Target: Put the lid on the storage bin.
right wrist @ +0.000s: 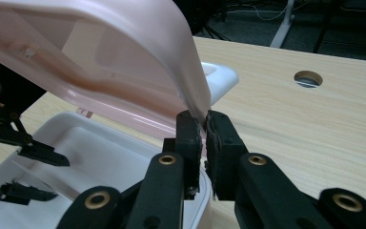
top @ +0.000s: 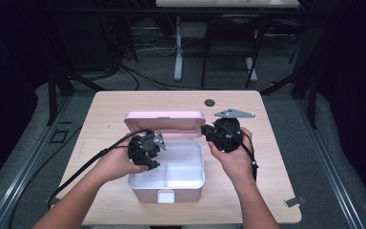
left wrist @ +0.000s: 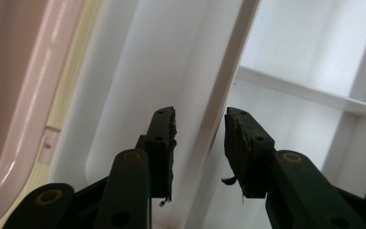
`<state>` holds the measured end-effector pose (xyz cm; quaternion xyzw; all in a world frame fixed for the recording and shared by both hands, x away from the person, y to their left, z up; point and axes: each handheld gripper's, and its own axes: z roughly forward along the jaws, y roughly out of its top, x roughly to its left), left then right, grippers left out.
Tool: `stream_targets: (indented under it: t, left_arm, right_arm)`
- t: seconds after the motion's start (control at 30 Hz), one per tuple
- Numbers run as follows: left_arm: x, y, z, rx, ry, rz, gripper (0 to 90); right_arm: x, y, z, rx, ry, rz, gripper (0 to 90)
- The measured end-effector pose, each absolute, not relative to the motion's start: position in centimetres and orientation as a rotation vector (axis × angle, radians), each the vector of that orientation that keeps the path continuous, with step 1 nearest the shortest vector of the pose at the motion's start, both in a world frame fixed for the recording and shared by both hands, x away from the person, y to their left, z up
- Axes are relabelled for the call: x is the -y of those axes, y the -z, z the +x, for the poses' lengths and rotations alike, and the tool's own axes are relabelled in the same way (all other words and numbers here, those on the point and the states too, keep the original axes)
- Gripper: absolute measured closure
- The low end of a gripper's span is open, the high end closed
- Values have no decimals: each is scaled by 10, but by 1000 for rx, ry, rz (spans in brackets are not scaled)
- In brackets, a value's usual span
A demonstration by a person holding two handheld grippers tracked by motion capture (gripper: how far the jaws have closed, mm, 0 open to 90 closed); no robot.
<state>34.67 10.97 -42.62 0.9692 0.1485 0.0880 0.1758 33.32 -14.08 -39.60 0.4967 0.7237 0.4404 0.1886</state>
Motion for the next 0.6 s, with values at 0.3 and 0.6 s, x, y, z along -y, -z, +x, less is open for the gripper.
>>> stream_targets:
  t: [0.3,0.6]
  left_arm:
    - [-137,421,341,-496,-206,2549,640]
    - [-156,419,334,-544,-268,2439,637]
  right_arm:
    - [141,398,332,-2033,-1243,1395,840]
    - [142,400,331,-2048,-1231,1407,847]
